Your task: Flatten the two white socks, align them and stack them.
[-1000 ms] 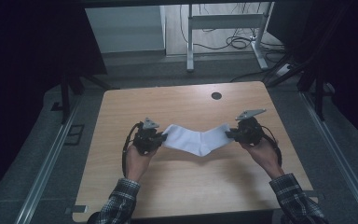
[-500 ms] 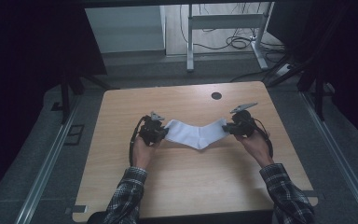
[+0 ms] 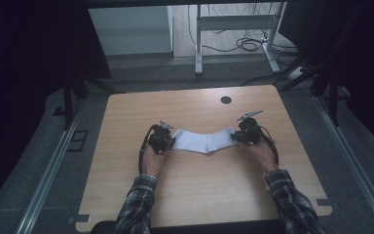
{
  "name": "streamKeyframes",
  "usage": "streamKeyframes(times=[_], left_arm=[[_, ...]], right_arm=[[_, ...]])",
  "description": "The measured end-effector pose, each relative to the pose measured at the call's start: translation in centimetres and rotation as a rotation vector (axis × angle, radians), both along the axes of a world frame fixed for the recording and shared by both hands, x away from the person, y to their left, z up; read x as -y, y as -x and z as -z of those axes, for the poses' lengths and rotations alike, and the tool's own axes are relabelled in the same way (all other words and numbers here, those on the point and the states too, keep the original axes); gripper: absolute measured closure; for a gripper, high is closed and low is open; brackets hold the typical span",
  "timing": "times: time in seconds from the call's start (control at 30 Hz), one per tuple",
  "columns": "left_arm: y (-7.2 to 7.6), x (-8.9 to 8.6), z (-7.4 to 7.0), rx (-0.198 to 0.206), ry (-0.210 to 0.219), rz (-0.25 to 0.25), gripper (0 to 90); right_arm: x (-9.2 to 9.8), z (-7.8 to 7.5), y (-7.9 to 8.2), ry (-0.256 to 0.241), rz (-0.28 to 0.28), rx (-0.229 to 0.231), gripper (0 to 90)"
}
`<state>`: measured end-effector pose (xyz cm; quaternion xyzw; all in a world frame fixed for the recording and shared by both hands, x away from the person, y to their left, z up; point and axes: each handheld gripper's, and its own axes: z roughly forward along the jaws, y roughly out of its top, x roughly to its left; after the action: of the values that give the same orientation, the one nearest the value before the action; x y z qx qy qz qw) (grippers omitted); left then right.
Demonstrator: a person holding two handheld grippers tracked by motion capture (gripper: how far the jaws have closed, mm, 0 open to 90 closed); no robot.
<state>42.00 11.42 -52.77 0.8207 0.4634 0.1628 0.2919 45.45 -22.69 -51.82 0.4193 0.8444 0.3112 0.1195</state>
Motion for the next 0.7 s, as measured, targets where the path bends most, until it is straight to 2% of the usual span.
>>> streamKeyframes(times=[0.17,0.3,0.4,0.6,0.7], left_arm=[[-0.1,-0.5,0.4,0.009,0.038,-0.053,56.9],[-0.1,-0.9,0.2,0.02,0.071,-0.076,47.2],[0.0,-1.1,-0.1,0.025,0.106,-0.079,40.5],[0.3,-1.2,-0.7,0.029,0.151,-0.056,33.9],[0.5,-1.1,-0.9,0.017,0.141,-0.038,28.8]], right_arm=[[0.3,0.4,-0.2,-0.007,0.017,0.005,63.3],[0.4,0.0,0.0,-0.002,0.022,0.023,55.1],[0.5,-0.3,0.1,-0.024,0.027,0.035,48.3],[0.4,-0.5,0.6,-0.037,0.018,0.032,38.4],[0.4,-0.6,0.9,-0.04,0.009,0.033,35.2]])
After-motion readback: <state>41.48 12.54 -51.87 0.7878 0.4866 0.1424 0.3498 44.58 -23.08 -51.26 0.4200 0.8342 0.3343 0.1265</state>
